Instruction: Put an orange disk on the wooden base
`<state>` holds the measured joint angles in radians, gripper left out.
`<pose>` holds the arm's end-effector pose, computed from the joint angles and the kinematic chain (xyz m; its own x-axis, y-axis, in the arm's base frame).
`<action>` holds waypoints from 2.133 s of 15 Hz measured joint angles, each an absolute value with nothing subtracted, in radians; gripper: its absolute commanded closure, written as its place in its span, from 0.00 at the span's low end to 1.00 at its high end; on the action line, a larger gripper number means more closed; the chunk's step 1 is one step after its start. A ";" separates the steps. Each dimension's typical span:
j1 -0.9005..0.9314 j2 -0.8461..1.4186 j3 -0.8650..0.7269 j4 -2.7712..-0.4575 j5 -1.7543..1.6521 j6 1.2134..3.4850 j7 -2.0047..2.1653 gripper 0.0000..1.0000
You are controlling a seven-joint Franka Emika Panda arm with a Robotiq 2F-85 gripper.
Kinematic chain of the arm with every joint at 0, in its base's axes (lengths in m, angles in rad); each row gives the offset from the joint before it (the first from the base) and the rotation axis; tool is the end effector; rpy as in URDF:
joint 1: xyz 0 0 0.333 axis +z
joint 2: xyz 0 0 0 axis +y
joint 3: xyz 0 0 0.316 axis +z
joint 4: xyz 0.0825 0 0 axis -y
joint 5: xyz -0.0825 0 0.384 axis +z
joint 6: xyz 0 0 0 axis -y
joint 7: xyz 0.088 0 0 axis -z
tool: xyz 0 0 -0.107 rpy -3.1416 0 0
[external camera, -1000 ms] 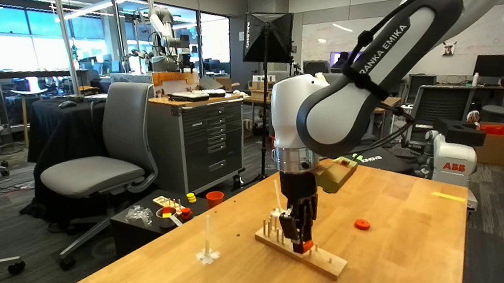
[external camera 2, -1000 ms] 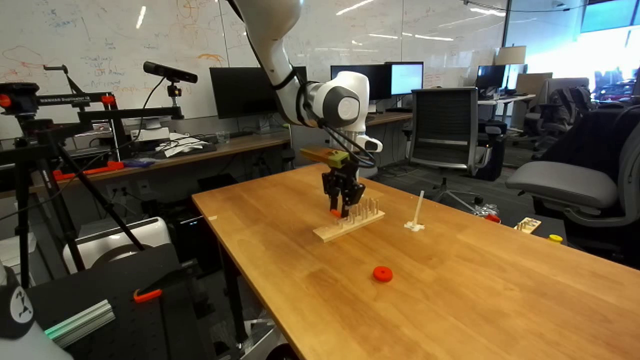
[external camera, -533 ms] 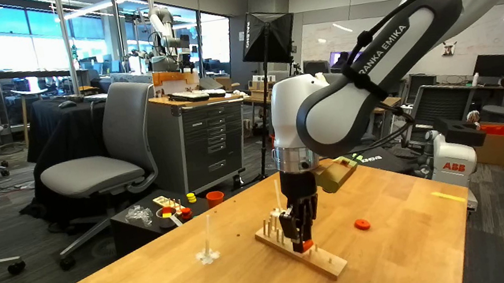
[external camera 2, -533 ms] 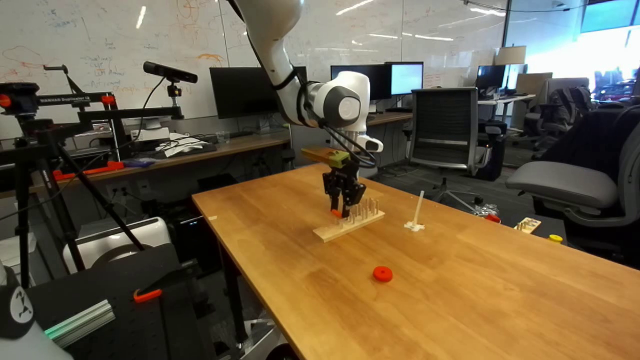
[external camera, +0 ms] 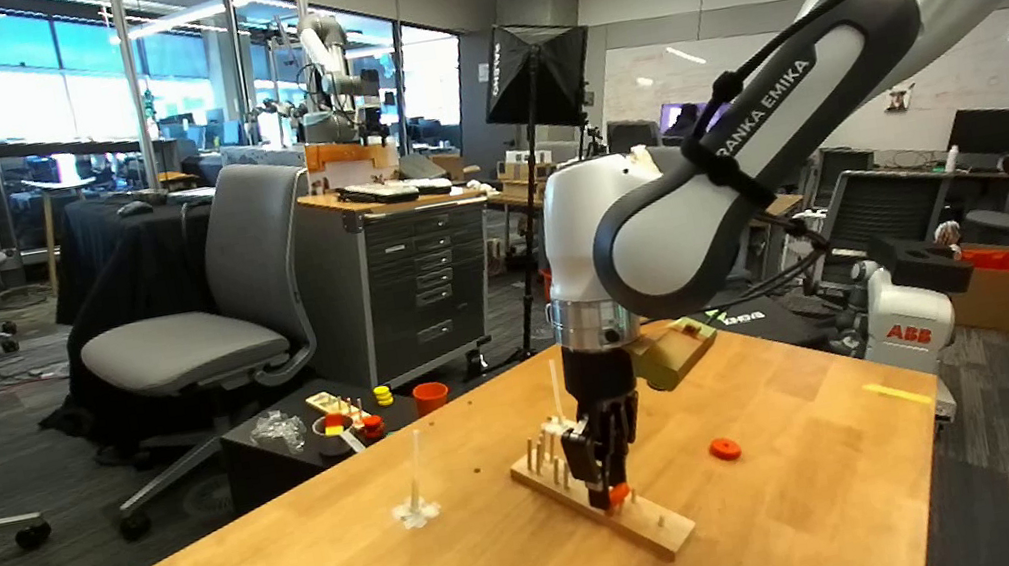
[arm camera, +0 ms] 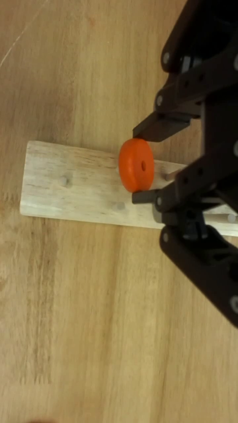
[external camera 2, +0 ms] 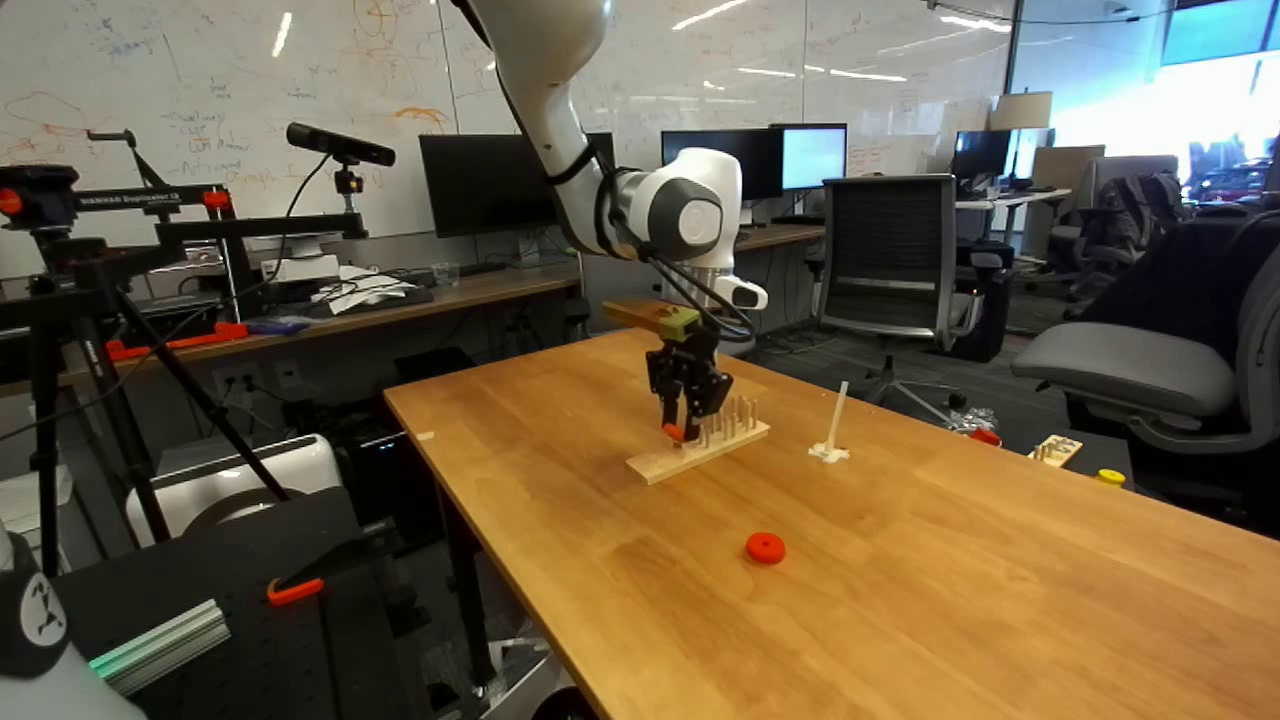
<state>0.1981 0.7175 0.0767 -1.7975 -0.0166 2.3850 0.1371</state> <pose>0.6124 0.1703 0.1378 0.9821 0.1348 -0.1318 0.1329 -0.9909 -0.0228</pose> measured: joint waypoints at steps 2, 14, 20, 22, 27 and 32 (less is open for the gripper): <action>0.198 0.719 0.077 -1.795 -0.017 2.385 0.137 0.82; 0.210 0.722 0.077 -1.799 -0.021 2.397 0.137 0.82; 0.214 0.716 0.077 -1.815 -0.023 2.422 0.137 0.82; 0.214 0.713 0.077 -1.821 -0.023 2.430 0.137 0.82; 0.210 0.701 0.076 -1.848 -0.023 2.462 0.136 0.82; 0.200 0.682 0.074 -1.889 -0.023 2.506 0.130 0.82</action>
